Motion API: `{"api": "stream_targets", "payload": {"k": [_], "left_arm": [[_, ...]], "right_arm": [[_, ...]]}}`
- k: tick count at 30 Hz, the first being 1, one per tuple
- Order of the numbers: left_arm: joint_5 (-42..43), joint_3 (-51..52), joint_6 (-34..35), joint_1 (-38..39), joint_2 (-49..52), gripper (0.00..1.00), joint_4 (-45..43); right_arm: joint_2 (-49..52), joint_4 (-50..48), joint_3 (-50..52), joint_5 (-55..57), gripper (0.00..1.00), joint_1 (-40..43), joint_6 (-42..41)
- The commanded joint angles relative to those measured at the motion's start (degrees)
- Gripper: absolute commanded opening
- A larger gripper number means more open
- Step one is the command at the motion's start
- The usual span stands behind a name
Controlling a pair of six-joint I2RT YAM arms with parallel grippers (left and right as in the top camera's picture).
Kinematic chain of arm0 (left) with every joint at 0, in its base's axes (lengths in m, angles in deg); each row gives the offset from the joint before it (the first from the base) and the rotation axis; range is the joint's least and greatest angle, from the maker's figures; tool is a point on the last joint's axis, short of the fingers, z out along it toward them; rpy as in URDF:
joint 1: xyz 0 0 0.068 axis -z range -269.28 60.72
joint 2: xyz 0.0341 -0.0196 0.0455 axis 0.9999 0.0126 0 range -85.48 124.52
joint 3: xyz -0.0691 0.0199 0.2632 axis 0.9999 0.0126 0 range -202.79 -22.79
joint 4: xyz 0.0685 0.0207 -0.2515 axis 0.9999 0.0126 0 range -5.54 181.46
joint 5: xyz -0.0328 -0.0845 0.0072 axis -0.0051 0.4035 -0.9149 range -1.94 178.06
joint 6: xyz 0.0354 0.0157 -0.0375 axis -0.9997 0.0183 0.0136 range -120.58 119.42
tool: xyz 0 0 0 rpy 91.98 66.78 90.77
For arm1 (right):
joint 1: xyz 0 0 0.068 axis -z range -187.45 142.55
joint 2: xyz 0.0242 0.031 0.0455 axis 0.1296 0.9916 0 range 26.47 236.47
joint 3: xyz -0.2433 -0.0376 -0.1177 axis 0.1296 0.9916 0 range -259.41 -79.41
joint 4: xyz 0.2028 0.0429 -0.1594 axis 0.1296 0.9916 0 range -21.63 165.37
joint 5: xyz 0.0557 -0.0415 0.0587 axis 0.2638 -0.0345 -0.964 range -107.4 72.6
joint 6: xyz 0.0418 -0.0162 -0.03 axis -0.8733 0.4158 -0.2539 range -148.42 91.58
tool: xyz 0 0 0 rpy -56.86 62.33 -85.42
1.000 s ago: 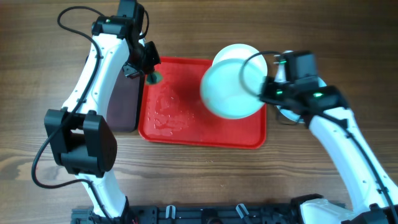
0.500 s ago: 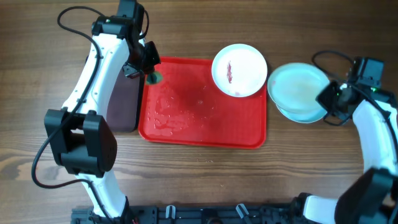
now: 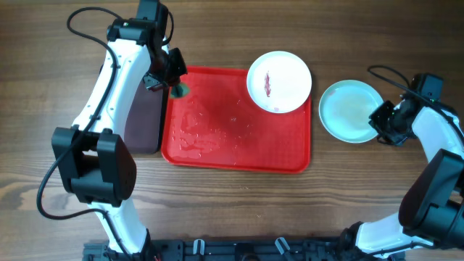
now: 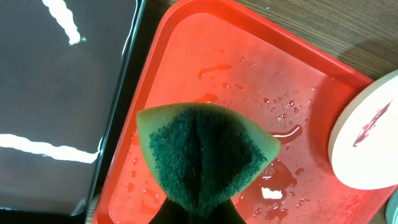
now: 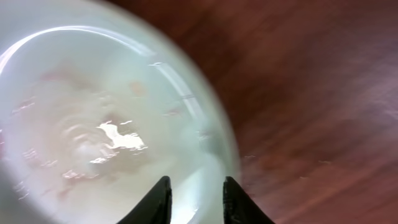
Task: Clean dirty plates on tray and stack at the side
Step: 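Lower the plate onto the first blue plate and open the right gripper, then grip the stained white plate rim with the right gripper, drag to tray center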
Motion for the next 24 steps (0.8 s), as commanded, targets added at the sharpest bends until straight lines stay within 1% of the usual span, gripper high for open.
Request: {"api": "stream_targets", "payload": {"k": [1,5,11,13,15,18,21,24], "left_arm": [[0.5,0.3,-0.1,0.3,-0.5,0.04,-0.2],[0.5,0.3,-0.1,0.3,-0.5,0.04,-0.2],[0.5,0.3,-0.1,0.3,-0.5,0.04,-0.2],[0.5,0.3,-0.1,0.3,-0.5,0.04,-0.2],[0.5,0.3,-0.1,0.3,-0.5,0.04,-0.2],[0.5,0.3,-0.1,0.3,-0.5,0.04,-0.2],[0.5,0.3,-0.1,0.3,-0.5,0.04,-0.2],[0.5,0.3,-0.1,0.3,-0.5,0.04,-0.2]], "right_arm": [[-0.5,1.0,-4.0,-10.5,0.3,-1.0,3.6],[-2.5,3.5,-8.9,-13.2,0.32,-4.5,4.3],[-4.0,2.0,-11.4,-13.1,0.33,-14.7,3.5],[-3.5,1.6,-11.4,-10.6,0.33,-18.7,-0.1],[-2.8,1.6,-11.3,-5.5,0.34,-23.1,-5.6],[-1.0,1.5,-11.2,-0.3,0.34,-27.7,-12.4],[1.5,1.2,-11.2,2.1,0.31,-30.6,-15.4],[4.8,0.4,-11.2,2.3,0.29,-32.0,-15.7]]}}
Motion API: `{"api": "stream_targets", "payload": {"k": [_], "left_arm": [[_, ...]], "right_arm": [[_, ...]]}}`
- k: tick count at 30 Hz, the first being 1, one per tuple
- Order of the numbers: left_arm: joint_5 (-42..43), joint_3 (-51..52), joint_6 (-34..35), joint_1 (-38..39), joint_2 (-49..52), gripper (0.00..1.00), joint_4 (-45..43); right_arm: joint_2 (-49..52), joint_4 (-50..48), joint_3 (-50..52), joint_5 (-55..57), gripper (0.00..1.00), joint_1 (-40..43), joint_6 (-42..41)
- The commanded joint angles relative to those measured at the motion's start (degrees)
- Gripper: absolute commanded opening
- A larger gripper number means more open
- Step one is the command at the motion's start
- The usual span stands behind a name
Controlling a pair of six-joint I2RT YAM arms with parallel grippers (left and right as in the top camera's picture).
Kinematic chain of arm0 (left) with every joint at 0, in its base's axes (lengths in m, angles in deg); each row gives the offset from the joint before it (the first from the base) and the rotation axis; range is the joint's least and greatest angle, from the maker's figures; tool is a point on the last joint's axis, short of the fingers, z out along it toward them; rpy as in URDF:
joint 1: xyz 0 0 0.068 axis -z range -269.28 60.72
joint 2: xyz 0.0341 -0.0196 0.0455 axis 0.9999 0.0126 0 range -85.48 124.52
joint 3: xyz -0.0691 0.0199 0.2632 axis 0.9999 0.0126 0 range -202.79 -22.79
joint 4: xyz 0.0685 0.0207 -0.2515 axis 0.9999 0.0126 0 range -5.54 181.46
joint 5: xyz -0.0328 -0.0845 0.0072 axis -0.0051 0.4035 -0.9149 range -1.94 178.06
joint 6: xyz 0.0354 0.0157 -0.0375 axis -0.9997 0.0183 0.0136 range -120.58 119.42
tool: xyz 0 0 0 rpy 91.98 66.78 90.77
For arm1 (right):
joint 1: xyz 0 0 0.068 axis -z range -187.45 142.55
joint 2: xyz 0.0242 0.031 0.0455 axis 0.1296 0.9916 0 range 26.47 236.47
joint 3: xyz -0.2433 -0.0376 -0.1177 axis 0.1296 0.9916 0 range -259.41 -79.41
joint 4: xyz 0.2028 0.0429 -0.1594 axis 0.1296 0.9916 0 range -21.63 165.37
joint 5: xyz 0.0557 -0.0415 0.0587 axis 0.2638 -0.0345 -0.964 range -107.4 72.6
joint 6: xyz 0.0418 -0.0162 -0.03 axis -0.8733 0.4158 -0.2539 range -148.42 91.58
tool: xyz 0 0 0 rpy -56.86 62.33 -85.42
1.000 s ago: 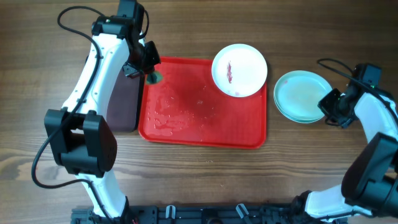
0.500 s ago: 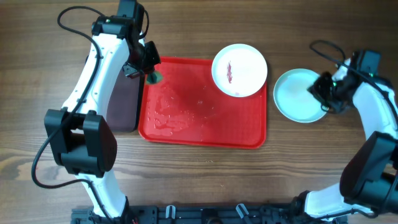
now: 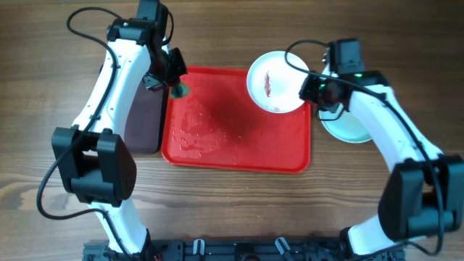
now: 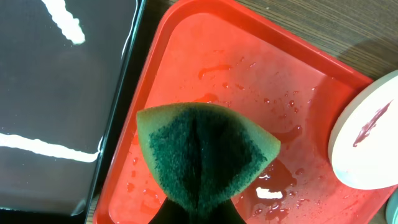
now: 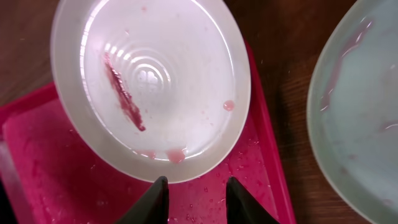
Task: Clean dirty plates on tray and stack at the side
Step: 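Grip the stained white plate rim with the right gripper, drag to tray center, then bring the sponge toward the white plate with the left gripper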
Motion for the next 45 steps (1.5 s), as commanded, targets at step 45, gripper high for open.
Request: {"api": "stream_targets", "payload": {"k": [45], "left_arm": [[0.5,0.3,-0.1,0.3,-0.5,0.04,0.3]], "right_arm": [[11.1,-0.3,-1.2,-6.9,0.31,-14.9,9.6]]}}
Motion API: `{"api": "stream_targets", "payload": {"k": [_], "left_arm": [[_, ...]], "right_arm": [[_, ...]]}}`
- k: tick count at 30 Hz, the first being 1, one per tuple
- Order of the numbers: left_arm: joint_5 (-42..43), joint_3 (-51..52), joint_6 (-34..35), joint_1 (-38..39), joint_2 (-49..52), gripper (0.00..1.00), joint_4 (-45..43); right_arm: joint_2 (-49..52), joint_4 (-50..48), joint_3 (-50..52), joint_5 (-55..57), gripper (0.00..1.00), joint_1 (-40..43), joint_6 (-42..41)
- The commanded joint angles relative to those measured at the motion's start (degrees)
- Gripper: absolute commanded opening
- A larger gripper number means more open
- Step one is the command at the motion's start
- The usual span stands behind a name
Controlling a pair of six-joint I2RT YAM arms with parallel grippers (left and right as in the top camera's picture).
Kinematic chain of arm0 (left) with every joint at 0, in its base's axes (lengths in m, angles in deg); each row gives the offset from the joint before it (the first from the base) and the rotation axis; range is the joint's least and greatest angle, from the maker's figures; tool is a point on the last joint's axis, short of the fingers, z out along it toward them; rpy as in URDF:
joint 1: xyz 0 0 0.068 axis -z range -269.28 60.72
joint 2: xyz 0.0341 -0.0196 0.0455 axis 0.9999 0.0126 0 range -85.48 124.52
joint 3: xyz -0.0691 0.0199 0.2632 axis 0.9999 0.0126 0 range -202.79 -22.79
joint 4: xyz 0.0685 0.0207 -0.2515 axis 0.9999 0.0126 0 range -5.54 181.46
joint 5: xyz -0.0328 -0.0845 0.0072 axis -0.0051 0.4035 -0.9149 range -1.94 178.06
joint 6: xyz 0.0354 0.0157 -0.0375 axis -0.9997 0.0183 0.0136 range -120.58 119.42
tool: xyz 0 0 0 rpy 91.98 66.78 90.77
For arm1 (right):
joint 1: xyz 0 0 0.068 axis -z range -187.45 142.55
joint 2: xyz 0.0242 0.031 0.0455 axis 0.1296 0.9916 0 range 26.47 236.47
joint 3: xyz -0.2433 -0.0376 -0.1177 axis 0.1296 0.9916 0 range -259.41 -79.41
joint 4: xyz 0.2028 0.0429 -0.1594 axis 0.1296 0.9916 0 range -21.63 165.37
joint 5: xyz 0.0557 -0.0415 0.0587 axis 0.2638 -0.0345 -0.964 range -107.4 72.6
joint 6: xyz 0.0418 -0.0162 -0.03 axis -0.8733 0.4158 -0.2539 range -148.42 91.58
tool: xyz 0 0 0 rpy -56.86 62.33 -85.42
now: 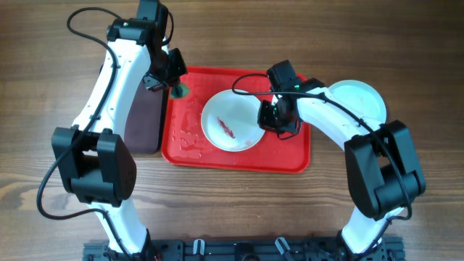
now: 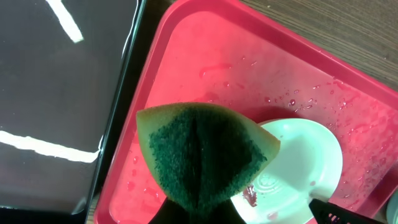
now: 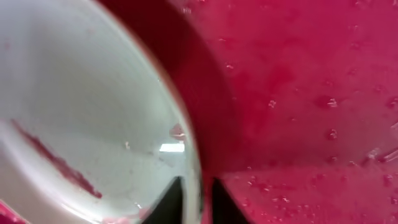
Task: Clean dirty plates on tray and stack at the side
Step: 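Bring the sponge toward the white plate with the left gripper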
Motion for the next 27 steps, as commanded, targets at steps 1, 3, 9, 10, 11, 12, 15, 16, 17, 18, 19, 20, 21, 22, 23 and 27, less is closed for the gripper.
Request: {"api": "stream_targets", "payload": {"k": [1,3,9,10,11,12,15,16,17,18,19,20,21,22,23,27], "left_arm": [[0.5,0.3,-0.1,0.3,-0.5,0.04,0.0],[0.5,0.3,-0.1,0.3,-0.5,0.04,0.0],[0.5,0.3,-0.1,0.3,-0.5,0.04,0.0],[0.5,0.3,-0.1,0.3,-0.5,0.04,0.1],[0.5,0.3,-0.1,0.3,-0.5,0.04,0.1],[0.5,0.3,-0.1,0.3,-0.5,0.04,0.1],[0.5,0.3,-0.1,0.3,-0.5,0.04,0.0],[0.5,0.3,-0.1,0.3,-0.5,0.04,0.0],[0.5,0.3,-0.1,0.3,-0.5,0.04,0.0],[0.5,0.3,-0.1,0.3,-0.5,0.04,0.0],[0.5,0.3,-0.1,0.3,-0.5,0.04,0.0],[0.5,0.3,-0.1,0.3,-0.5,0.04,0.0],[0.5,0.3,-0.1,0.3,-0.5,0.04,0.0],[0.5,0.3,-0.1,0.3,-0.5,0.04,0.0],[0.5,0.3,-0.1,0.3,-0.5,0.04,0.0],[0.5,0.3,-0.1,0.3,-0.5,0.04,0.0]], "right_arm": [[0.7,-3.4,-1.5,-1.8,0.38,0.1,11.5],[0.7,-7.0,-1.8,-1.8,0.49,0.1,15.8],[1.0,-14.6,-1.8,3.7,0.52,0.0,21.7],[1.4,-14.8,-1.8,4.1,0.51,0.0,22.7],[1.7,-14.8,-1.7,4.5,0.5,0.0,22.8],[1.9,-14.7,-1.7,4.5,0.5,0.0,22.9],[3.1,-14.9,-1.6,4.5,0.47,0.0,22.6],[3.5,-15.3,-1.6,4.3,0.43,0.0,22.6],[4.2,-15.7,-1.6,4.2,0.42,0.0,22.6],[4.6,-16.1,-1.6,4.0,0.41,0.0,22.6],[5.2,-16.7,-1.6,3.8,0.41,0.0,22.6],[5.4,-17.4,-1.6,3.3,0.4,0.0,22.6],[5.9,-18.0,-1.6,3.3,0.37,0.0,22.6],[6.2,-18.9,-1.6,3.4,0.35,0.0,22.6],[6.5,-19.5,-1.6,3.4,0.32,0.0,22.4],[6.7,-19.6,-1.6,4.5,0.04,0.0,18.9]]}}
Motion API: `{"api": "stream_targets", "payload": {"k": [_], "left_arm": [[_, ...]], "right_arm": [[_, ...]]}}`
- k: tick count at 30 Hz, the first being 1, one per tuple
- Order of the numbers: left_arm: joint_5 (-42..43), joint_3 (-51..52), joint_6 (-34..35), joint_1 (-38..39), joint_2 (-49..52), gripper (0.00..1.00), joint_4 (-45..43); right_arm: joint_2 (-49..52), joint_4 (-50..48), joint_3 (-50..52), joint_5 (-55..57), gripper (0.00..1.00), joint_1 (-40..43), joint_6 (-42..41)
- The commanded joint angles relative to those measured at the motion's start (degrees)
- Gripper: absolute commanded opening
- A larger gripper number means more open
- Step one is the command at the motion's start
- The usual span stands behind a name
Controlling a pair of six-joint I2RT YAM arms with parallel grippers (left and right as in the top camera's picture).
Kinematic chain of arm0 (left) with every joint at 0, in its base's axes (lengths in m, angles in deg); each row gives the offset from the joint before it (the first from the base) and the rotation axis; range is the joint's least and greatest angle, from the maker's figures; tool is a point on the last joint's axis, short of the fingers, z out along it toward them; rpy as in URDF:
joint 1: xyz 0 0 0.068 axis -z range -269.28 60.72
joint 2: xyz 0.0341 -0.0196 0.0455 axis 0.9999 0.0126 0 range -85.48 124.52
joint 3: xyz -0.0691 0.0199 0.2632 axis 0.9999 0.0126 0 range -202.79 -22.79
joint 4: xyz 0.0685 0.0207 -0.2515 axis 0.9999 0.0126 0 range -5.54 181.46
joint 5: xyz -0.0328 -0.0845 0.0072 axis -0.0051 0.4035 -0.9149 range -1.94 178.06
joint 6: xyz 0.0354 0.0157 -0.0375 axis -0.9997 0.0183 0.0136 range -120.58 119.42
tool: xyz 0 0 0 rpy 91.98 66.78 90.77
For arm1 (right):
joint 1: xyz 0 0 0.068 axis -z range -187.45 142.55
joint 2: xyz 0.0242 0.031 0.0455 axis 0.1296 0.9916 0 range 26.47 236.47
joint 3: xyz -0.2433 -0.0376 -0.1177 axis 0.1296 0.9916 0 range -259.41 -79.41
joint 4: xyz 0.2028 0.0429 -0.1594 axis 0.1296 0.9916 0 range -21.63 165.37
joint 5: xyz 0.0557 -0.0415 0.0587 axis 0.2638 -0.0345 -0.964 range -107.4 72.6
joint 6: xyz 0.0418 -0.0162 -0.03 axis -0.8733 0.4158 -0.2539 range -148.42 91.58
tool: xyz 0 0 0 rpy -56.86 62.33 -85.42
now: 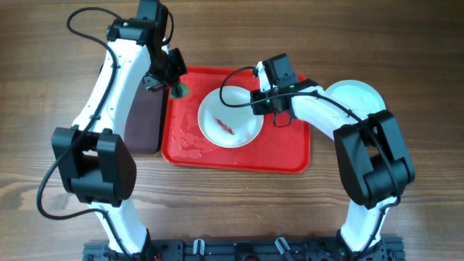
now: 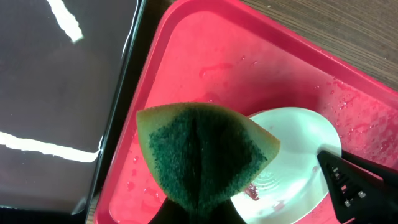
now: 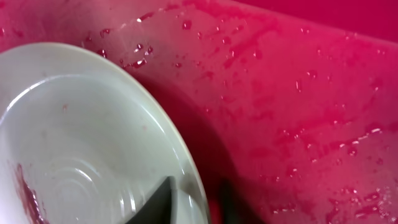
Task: Clean dirty plates on tray and stack at the side
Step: 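Bring the sponge toward the white plate with the left gripper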
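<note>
A white plate (image 1: 230, 116) with a red smear (image 1: 226, 128) lies in the middle of the wet red tray (image 1: 290, 156). My right gripper (image 1: 259, 101) is shut on the plate's back right rim, one finger on top (image 3: 165, 196) and the other under it. Over the tray's back left corner my left gripper (image 1: 174, 81) is shut on a folded green sponge (image 2: 205, 155), held above the tray next to the plate (image 2: 292, 162). A pale plate (image 1: 359, 94) lies on the table right of the tray, partly behind my right arm.
A dark rectangular basin (image 1: 143, 109) stands against the tray's left side, under my left arm. Water drops and pink smears cover the tray floor (image 3: 298, 93). Bare wooden table (image 1: 58, 109) surrounds the tray.
My right gripper, still shut on the rim, is now nearer the tray's back edge, and the plate has shifted slightly back and left. The left gripper and sponge have not moved.
My right gripper stood open at the edge of the pale plate on the table, with the smeared plate on the tray's back right corner. Then it was open over the smeared plate's rim. Later it gripped that rim with the plate mid-tray, where it remains. The left held the sponge throughout.
</note>
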Motion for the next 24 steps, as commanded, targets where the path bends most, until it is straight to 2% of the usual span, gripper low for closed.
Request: {"api": "stream_targets", "payload": {"k": [1,5,7,9,13,21,24], "left_arm": [[0.5,0.3,-0.1,0.3,-0.5,0.04,0.0],[0.5,0.3,-0.1,0.3,-0.5,0.04,0.0],[0.5,0.3,-0.1,0.3,-0.5,0.04,0.0],[0.5,0.5,-0.1,0.5,-0.5,0.04,0.0],[0.5,1.9,-0.1,1.6,-0.5,0.04,-1.3],[0.5,9.6,-0.4,4.6,-0.5,0.04,-9.0],[0.5,13.2,-3.6,6.0,-0.5,0.04,-13.9]], "right_arm": [[1.7,0.5,-0.9,1.4,0.04,0.0,-4.8],[1.7,3.6,-0.9,1.5,0.04,0.0,-13.6],[1.7,9.0,-0.9,2.2,0.04,0.0,-28.5],[1.7,12.5,-0.9,1.0,0.04,0.0,-35.1],[1.7,12.5,-0.9,-5.2,0.04,-0.3,-29.9],[1.7,10.4,-0.9,-5.5,0.04,0.3,-22.3],[1.7,10.1,-0.9,-5.1,0.04,0.3,-20.2]]}}
